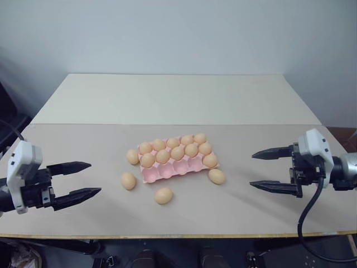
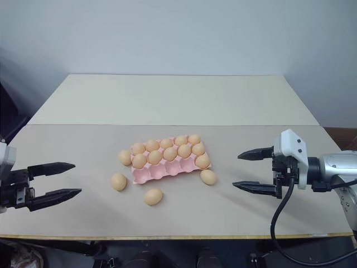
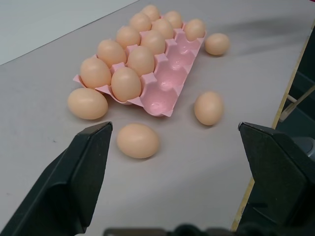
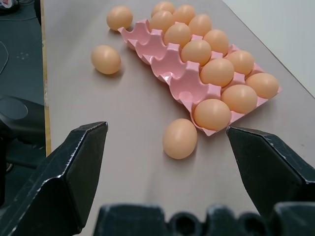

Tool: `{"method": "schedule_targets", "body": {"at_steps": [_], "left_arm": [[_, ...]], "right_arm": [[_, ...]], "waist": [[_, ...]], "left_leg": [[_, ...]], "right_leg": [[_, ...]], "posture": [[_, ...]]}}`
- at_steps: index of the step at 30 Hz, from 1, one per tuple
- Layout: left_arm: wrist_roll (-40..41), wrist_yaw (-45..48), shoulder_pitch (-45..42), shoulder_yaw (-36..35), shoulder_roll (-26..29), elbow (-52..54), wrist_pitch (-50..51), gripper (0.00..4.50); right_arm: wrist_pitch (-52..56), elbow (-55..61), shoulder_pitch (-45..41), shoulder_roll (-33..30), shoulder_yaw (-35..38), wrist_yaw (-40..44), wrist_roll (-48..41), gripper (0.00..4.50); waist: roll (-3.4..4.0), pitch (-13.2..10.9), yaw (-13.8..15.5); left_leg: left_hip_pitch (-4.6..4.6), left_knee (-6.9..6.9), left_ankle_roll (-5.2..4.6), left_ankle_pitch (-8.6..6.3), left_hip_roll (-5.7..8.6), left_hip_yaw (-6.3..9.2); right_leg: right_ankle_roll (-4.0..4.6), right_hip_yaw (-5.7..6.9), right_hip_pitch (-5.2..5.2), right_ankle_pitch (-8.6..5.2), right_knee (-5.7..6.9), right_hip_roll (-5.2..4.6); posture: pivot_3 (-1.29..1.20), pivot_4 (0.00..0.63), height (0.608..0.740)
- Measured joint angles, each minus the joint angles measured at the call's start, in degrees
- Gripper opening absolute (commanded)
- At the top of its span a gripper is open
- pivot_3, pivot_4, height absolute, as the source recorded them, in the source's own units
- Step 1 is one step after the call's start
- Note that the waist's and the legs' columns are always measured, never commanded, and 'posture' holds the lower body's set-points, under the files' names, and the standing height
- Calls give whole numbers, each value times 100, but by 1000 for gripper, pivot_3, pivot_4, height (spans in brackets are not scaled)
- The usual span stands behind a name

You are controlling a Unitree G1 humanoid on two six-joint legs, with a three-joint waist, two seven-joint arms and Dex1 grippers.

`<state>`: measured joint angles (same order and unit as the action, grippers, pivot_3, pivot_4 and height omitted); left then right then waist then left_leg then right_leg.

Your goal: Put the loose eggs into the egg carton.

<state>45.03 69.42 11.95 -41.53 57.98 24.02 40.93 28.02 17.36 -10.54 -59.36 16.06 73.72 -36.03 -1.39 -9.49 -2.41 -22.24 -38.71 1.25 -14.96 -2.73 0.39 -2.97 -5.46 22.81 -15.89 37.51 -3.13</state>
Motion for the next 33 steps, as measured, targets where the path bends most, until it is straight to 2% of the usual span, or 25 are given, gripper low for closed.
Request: {"method": "schedule_targets", "body": {"at_steps": [6, 18, 26, 29, 33], "left_arm": [[227, -350, -305, 3, -49, -9, 217, 4458], [217, 166, -271, 35, 62, -18, -4, 4458], [235, 207, -673, 514, 61, -37, -108, 4458], [237, 233, -801, 692, 61, -101, -108, 4458], [234, 286, -992, 880, 63, -169, -125, 4458]], "right_arm": [[0, 14, 94, 5, 5, -26, -2, 4500], [253, 151, 222, -52, 49, -358, -73, 4500], [720, 571, 222, -138, 20, -1019, 2, 4500], [1046, 849, 213, -41, -282, -1433, 41, 4500], [1528, 986, -168, 498, -1016, -2154, 154, 4500]], "waist": [[0, 0, -1], [0, 0, -3], [0, 0, 2], [-1, 0, -8], [-1, 1, -36]], "left_leg": [[3, -1, 0, 0, 0, 1], [2, 0, 0, 0, 0, -1], [0, 0, 0, 0, 0, 0], [0, 0, 0, 0, 0, 0], [0, 0, 0, 0, 0, -3]], "right_leg": [[0, 0, -4, 0, 2, 0], [0, 0, 0, 0, 2, 1], [0, 0, 1, 0, 1, 1], [1, -1, 2, 0, 2, 1], [1, -8, 8, 0, 6, 2]], "posture": [[0, 150, 740], [0, 150, 740], [0, 150, 740], [0, 150, 740], [0, 150, 740]]}}
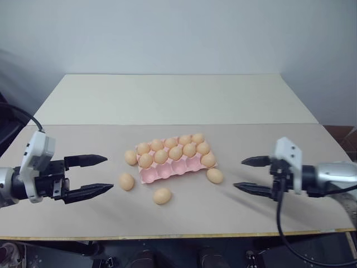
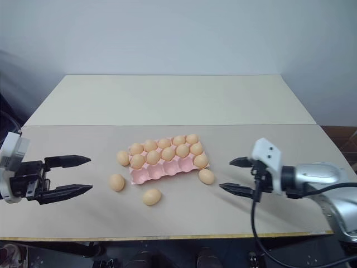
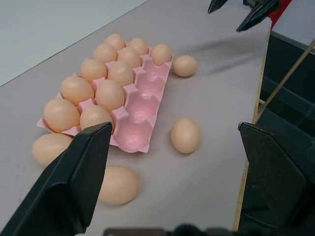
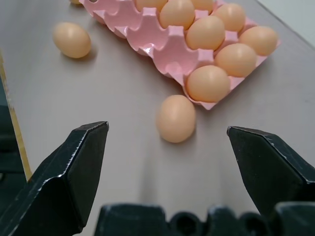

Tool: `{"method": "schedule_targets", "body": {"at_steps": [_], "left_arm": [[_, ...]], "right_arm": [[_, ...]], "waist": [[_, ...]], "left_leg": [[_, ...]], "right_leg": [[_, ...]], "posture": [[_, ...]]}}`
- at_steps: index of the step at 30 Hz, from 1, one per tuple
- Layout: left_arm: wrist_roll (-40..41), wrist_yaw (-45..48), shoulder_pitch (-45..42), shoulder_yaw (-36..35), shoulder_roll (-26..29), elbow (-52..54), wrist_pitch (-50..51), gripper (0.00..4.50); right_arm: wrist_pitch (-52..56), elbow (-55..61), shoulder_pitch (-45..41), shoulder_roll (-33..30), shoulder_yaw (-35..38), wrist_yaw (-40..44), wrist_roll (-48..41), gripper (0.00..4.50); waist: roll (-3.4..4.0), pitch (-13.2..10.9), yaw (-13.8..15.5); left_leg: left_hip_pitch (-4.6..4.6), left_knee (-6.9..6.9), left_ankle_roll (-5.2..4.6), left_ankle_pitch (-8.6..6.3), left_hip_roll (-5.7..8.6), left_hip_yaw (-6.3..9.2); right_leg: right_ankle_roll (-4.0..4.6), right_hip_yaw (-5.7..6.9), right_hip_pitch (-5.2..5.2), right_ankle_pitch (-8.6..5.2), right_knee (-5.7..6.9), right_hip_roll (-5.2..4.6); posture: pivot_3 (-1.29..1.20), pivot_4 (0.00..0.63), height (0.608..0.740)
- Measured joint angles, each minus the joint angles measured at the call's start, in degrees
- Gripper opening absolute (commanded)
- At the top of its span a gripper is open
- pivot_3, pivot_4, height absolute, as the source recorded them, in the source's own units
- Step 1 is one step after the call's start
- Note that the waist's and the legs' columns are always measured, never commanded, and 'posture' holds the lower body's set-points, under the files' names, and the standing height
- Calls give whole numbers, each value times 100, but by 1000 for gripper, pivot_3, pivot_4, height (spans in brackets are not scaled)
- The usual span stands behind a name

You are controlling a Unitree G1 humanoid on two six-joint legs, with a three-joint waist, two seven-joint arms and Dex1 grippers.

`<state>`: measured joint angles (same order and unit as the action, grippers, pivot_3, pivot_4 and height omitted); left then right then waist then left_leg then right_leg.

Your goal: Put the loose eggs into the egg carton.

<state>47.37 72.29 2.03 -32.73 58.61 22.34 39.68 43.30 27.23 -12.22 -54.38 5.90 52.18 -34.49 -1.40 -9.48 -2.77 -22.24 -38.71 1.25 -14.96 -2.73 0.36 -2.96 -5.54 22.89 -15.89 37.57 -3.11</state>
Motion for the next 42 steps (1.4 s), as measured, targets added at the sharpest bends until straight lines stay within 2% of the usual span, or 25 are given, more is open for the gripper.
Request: {"method": "schedule_targets", "body": {"at_steps": [8, 14, 17, 23, 30, 36, 42], "left_arm": [[12, 41, -254, 201, 14, -90, -8, 4458], [23, 44, -346, 234, 21, -116, 12, 4458], [23, 45, -343, 233, 29, -127, 18, 4500], [24, 42, -302, 225, 32, -119, 28, 4500], [21, 42, -213, 172, 37, -113, 28, 4500], [20, 1, -394, 230, 37, -149, 20, 4500], [5, -26, -406, 243, 37, -183, 20, 4500]], "right_arm": [[319, -223, -592, 578, -1492, -1010, 1133, 4500], [339, -627, -837, 990, -1977, -1344, 1710, 4500], [353, -756, -860, 1118, -1993, -1374, 1784, 3922], [369, -734, -838, 1250, -1832, -1285, 1717, 1942], [350, -368, -825, 694, -1390, -629, 1386, 1942], [208, -747, -1887, 1377, -1548, -672, 1398, 1942], [-49, -1509, -2267, 1880, -2094, -745, 1864, 1942]], "waist": [[-1, 0, 41], [0, 0, 28], [0, 0, 27], [0, 0, 27], [-1, 0, 23], [0, 0, -48], [0, 0, -17]], "left_leg": [[-21, 1, 0, 0, 2, 0], [-18, 0, 0, 0, 1, 1], [-18, 1, 0, 0, 1, 0], [-17, 0, 0, 0, 1, 1], [-14, 0, 0, 0, 0, 1], [-8, 2, 0, 0, -7, 3], [-25, 4, 0, 0, -4, 2]], "right_leg": [[0, 2, 21, 0, -1, -2], [1, 1, 21, 0, 4, 0], [0, 1, 21, 0, 3, 0], [0, 1, 20, 0, 5, 0], [1, 2, 17, 1, 5, 0], [5, -1, 18, 2, 8, 10], [5, 1, 31, 3, 2, 4]], "posture": [[0, 150, 740], [0, 150, 740], [0, 150, 740], [0, 150, 740], [0, 150, 740], [0, 150, 740], [0, 150, 740]]}}
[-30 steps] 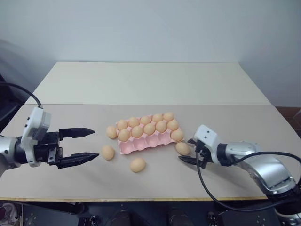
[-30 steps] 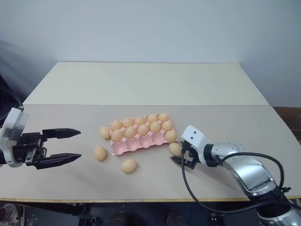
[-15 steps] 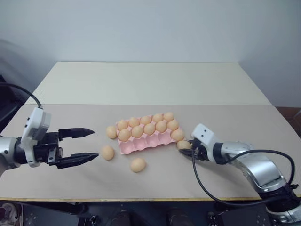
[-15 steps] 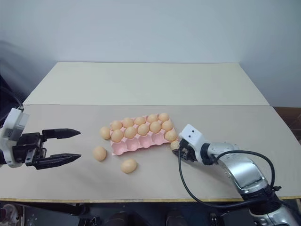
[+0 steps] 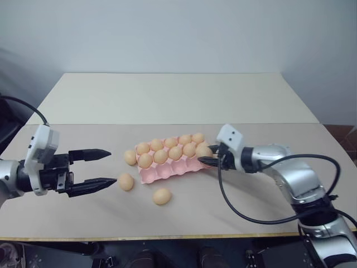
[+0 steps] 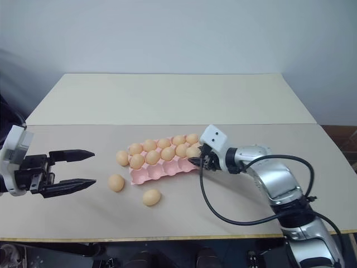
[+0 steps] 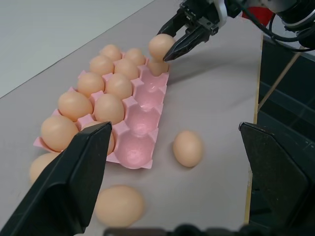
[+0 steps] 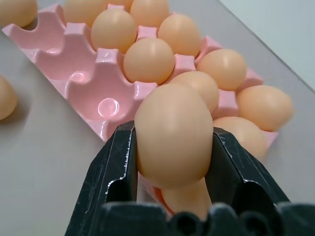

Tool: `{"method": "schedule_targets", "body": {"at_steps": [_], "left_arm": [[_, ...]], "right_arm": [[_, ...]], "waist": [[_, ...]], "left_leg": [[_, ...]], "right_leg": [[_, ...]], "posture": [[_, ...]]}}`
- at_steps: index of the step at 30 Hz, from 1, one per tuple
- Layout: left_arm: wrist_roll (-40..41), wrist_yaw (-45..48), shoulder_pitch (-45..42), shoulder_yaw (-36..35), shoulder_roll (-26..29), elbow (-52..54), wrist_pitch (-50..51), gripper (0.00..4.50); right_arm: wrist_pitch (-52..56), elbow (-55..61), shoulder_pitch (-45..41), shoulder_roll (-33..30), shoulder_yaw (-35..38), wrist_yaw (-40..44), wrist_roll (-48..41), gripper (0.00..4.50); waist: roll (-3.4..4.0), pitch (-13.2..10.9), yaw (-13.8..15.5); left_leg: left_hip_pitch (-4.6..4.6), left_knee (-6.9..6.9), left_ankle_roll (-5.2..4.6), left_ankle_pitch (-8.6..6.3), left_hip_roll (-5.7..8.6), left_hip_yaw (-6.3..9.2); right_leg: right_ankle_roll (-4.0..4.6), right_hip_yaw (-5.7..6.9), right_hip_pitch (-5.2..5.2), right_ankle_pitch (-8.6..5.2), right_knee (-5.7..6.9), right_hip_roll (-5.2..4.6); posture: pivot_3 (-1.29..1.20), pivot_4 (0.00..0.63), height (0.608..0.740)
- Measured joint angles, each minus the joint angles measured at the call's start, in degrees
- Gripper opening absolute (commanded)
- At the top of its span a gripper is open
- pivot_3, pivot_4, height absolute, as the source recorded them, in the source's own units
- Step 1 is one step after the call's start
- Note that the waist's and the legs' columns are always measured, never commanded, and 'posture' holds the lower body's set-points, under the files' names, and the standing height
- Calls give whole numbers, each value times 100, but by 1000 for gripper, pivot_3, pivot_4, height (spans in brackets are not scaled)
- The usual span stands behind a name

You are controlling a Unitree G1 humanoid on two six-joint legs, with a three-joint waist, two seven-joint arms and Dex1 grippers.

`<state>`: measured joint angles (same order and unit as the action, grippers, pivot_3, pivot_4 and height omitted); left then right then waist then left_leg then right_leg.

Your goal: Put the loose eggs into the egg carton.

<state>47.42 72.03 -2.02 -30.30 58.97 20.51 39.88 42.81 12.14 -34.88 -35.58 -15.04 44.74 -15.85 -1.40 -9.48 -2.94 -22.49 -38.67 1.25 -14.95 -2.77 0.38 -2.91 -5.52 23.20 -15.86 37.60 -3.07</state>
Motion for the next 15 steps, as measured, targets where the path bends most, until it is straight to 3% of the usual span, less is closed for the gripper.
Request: {"method": "schedule_targets", "body": {"at_steps": [1, 4, 9, 15], "left_arm": [[0, -1, 6, -2, 0, 1, 0, 4500], [-1, 0, 27, -7, 0, 2, 0, 4500], [-1, 0, 32, -7, 0, 2, 0, 4500], [-26, 1, 83, -11, 0, -9, -25, 4500]], "right_arm": [[-57, -85, -35, 62, -53, 2, 82, 1942], [-210, -297, -131, 188, -229, 17, 286, 2663], [-239, -360, -132, 299, -253, 135, 329, 4418], [-299, -26, 241, -56, 241, 438, 78, 4467]], "waist": [[0, 0, 10], [0, 0, 28], [0, 0, 36], [1, 0, 58]], "left_leg": [[1, 0, 0, 0, 0, 0], [5, 0, 0, 0, 0, 0], [5, -1, 0, 0, 0, 0], [4, -1, 0, 0, 0, 0]], "right_leg": [[0, 1, 0, 0, 1, 0], [0, 1, -2, 0, 4, 1], [0, 1, -3, 0, 5, 1], [0, 2, -4, 0, 3, 0]], "posture": [[0, 150, 740], [0, 150, 740], [0, 150, 740], [0, 150, 740]]}}
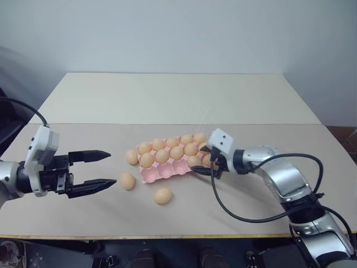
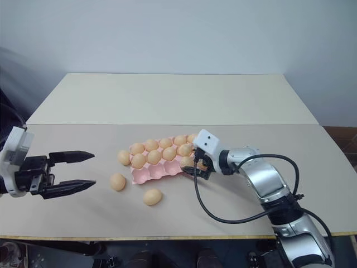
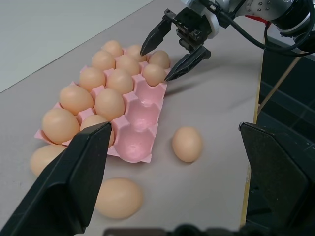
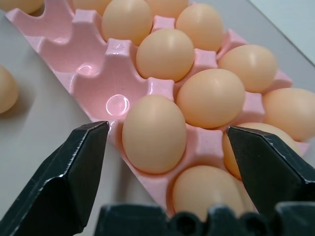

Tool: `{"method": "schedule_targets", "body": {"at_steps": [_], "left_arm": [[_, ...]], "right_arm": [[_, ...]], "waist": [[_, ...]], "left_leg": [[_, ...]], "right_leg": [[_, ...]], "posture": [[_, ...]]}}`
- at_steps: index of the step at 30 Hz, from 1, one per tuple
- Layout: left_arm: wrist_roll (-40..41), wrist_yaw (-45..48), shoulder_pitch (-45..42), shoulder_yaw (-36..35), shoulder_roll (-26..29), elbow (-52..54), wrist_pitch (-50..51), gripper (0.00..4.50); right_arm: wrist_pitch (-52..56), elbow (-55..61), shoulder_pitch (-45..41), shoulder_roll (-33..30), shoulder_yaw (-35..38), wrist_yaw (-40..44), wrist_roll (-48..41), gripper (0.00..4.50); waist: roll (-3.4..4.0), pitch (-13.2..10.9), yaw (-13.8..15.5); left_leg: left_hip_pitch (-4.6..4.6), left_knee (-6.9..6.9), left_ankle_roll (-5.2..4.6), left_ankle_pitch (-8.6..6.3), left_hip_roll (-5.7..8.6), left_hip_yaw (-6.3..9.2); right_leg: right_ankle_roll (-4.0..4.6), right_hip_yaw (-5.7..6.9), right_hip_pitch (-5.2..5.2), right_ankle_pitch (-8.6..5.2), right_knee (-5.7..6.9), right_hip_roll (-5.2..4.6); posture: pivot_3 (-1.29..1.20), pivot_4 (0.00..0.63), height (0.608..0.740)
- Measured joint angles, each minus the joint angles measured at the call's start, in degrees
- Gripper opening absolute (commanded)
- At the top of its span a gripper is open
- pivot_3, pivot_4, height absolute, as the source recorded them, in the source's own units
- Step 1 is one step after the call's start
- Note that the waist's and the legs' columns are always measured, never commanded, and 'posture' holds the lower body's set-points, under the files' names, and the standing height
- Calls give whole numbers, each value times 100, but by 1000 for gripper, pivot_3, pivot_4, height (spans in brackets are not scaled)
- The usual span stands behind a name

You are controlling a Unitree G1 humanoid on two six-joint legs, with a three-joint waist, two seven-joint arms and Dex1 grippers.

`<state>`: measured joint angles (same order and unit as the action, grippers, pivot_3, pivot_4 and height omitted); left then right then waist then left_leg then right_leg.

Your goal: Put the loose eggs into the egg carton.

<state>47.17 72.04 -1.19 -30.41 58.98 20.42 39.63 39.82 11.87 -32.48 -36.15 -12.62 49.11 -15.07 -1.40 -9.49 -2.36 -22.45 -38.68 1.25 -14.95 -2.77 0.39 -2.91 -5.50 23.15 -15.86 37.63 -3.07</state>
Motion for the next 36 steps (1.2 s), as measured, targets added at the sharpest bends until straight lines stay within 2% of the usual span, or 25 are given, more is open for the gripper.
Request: {"method": "schedule_targets", "body": {"at_steps": [10, 18, 28, 36], "left_arm": [[-280, 22, 122, -87, -1, -395, -288, 4500], [-407, 121, 259, -157, 8, -539, -430, 4500], [-432, 184, 180, -166, 53, -592, -442, 4500], [-433, 257, 87, -76, 94, -612, -445, 4500]], "right_arm": [[-858, 499, 1502, -1592, 2077, 1534, -1030, 4467], [-1285, 346, 2203, -2130, 2896, 2282, -1306, 4467], [-1387, 423, 2168, -2116, 2893, 2217, -1342, 4467], [-1403, 673, 1866, -1920, 2548, 2086, -1530, 4467]], "waist": [[-1, 0, -26], [-1, -1, -15], [-1, -1, -18], [-1, -1, -15]], "left_leg": [[12, 0, 0, 0, -1, -3], [13, 0, 0, 0, 0, -6], [12, 0, 0, 0, -1, -6], [11, 0, 0, 0, -1, -6]], "right_leg": [[0, -3, -11, 0, -1, 2], [-1, -4, -13, -1, -4, 0], [-1, -4, -12, -1, -3, 1], [-1, -4, -12, -1, -4, 1]], "posture": [[0, 150, 740], [0, 150, 740], [0, 150, 740], [0, 150, 740]]}}
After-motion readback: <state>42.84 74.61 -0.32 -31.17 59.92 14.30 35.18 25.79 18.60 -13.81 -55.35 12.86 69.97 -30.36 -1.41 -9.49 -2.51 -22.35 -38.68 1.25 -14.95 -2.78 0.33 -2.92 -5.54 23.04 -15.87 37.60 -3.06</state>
